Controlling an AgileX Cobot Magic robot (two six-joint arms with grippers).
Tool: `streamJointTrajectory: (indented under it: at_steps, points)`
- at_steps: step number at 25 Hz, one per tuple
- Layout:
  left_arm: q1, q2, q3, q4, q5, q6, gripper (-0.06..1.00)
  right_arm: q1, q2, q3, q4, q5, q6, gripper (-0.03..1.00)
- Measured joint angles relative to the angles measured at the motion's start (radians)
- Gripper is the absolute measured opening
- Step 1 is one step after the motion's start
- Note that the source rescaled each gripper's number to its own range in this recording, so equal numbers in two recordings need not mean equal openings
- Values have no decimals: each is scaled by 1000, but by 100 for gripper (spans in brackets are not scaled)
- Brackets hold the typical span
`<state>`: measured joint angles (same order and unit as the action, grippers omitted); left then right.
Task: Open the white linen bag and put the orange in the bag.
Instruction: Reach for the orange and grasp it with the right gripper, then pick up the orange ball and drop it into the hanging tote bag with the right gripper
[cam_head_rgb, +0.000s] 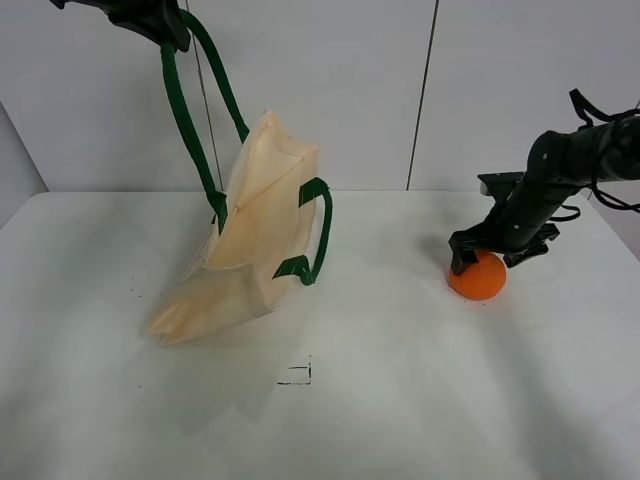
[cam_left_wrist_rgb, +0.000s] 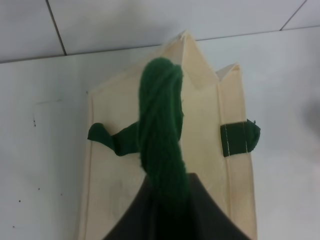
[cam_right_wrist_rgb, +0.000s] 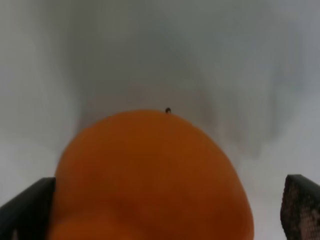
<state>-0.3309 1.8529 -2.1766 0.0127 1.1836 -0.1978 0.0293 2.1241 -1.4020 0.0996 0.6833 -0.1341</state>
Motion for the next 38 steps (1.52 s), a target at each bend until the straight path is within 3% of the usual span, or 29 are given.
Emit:
streamJointTrajectory:
  at_steps: [2, 3, 6, 7, 13, 19, 22, 25, 26, 32, 38]
  points:
    - [0, 0, 0, 0, 0, 1, 0, 0, 3, 0, 8, -6, 0, 73]
    - [0, 0, 0, 0, 0, 1, 0, 0, 3, 0, 8, -6, 0, 73]
    - [0, 0, 0, 0, 0, 1, 0, 0, 0, 0, 16, -3, -3, 14]
    - [0, 0, 0, 0, 0, 1, 0, 0, -5, 0, 22, -1, -6, 0]
    - [0, 0, 0, 0, 0, 1, 0, 0, -85, -47, 95, 84, -69, 0]
    - [0, 0, 0, 0, 0, 3, 0, 58, -171, -359, 234, 317, -103, 0]
    - [0, 0, 0, 0, 0, 4, 0, 123, -171, -440, 268, 353, -105, 0]
    - [0, 0, 0, 0, 0, 4, 0, 171, -171, -457, 299, 345, -105, 0]
    - [0, 0, 0, 0, 0, 4, 0, 232, -170, -459, 324, 323, -105, 0]
    - [0, 0, 0, 0, 0, 4, 0, 404, -109, -459, 343, 189, -105, 0]
    - [0, 0, 0, 0, 0, 4, 0, 510, -3, -459, 344, 76, -105, 0]
